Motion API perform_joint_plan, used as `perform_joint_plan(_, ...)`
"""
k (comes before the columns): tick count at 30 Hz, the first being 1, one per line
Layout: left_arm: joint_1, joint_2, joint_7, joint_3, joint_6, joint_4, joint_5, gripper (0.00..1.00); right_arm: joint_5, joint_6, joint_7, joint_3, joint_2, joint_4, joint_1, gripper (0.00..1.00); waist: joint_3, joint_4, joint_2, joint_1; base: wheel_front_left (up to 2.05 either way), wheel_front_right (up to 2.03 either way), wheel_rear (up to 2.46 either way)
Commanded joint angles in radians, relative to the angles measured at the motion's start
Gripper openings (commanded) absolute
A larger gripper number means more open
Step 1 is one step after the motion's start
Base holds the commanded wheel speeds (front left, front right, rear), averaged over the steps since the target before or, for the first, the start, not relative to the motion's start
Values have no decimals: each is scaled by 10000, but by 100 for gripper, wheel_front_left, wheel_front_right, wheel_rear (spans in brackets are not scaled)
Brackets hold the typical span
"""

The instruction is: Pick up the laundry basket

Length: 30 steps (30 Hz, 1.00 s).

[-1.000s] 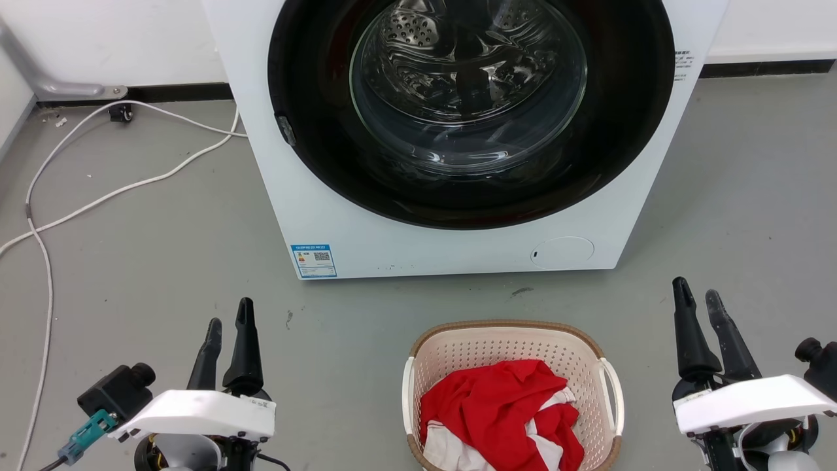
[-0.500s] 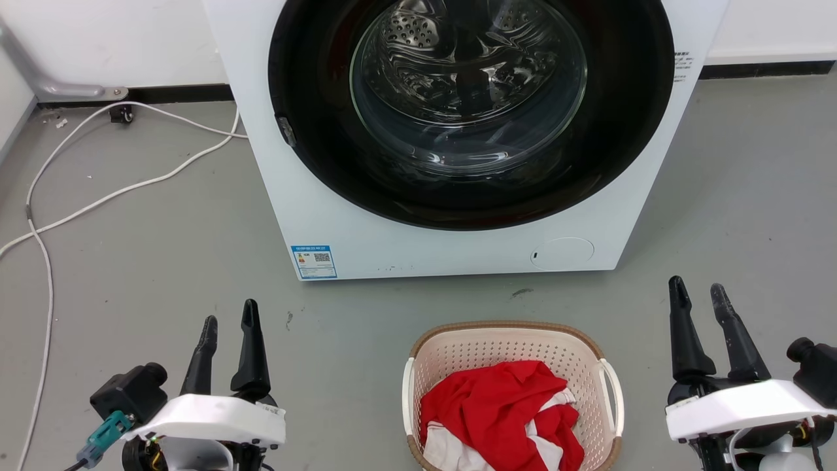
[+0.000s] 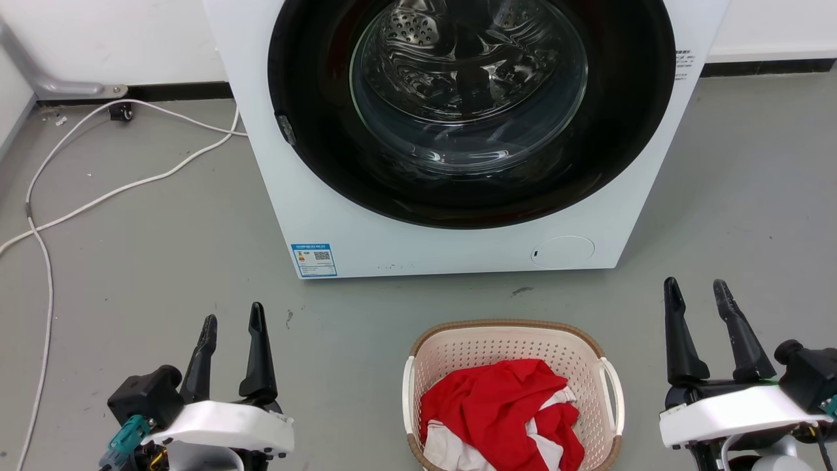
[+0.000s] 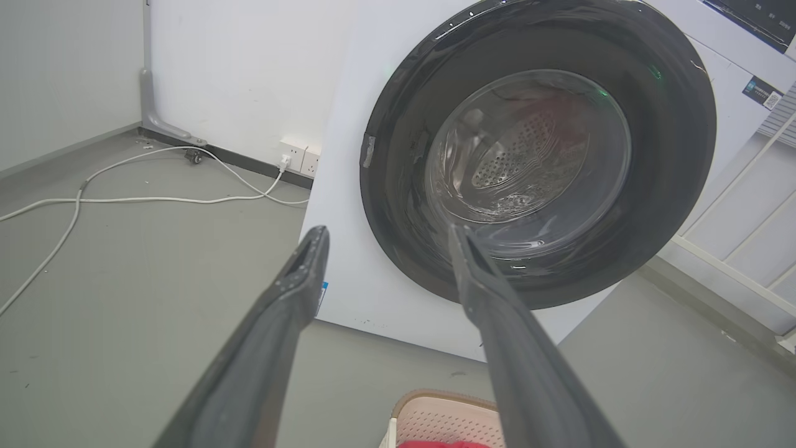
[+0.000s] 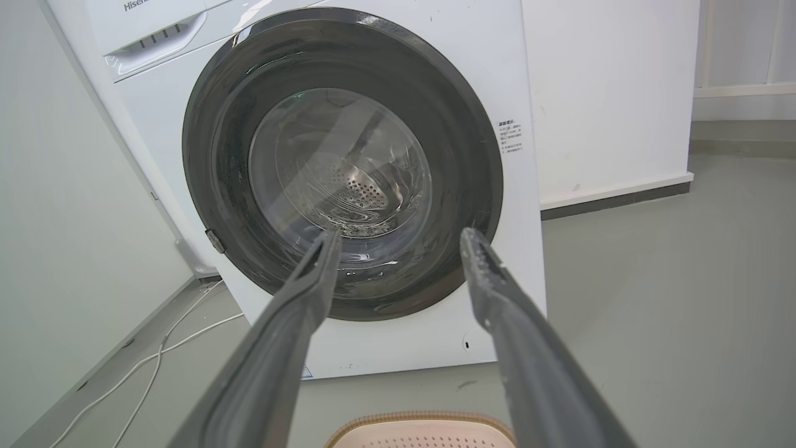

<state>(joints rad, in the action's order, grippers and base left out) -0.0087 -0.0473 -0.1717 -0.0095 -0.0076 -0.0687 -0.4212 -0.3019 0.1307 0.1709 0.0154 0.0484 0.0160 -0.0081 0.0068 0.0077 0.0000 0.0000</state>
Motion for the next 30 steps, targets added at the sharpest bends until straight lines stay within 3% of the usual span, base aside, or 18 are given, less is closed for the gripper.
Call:
perform_joint_plan(1, 16, -32, -80, -18, 29, 124, 210, 100, 231, 0, 86, -16, 26, -143, 66, 100, 1, 4, 0, 0, 0, 0, 0)
perform_joint_plan(30, 391, -41, -697, -158, 255, 215, 2661, 100, 2870, 0, 696, -24, 28, -306, 401, 100, -27, 29, 0, 0, 0, 0, 0)
